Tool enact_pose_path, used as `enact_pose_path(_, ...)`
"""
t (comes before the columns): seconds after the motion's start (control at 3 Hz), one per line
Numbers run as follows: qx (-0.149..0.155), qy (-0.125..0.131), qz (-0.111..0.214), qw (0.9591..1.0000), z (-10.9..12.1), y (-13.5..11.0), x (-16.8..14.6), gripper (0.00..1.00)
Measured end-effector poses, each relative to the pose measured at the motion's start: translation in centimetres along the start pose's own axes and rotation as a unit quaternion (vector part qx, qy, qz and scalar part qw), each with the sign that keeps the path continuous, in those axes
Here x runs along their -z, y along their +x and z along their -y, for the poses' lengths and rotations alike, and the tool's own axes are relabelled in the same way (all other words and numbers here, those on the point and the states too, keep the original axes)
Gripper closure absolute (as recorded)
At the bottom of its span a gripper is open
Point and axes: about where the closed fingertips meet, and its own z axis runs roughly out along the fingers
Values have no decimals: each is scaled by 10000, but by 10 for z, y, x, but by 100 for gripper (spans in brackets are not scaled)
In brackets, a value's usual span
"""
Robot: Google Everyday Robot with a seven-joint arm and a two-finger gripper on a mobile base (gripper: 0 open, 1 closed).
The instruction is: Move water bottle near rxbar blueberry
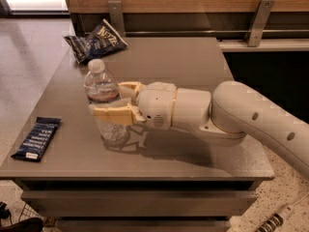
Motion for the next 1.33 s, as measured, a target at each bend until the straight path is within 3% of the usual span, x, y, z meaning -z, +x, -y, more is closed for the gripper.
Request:
enact_pose_path(0.67, 19, -847, 260, 9961, -25, 1, -49, 100)
enact_pose_path(1.33, 231, -1196, 136, 9925, -29, 2, -69, 100)
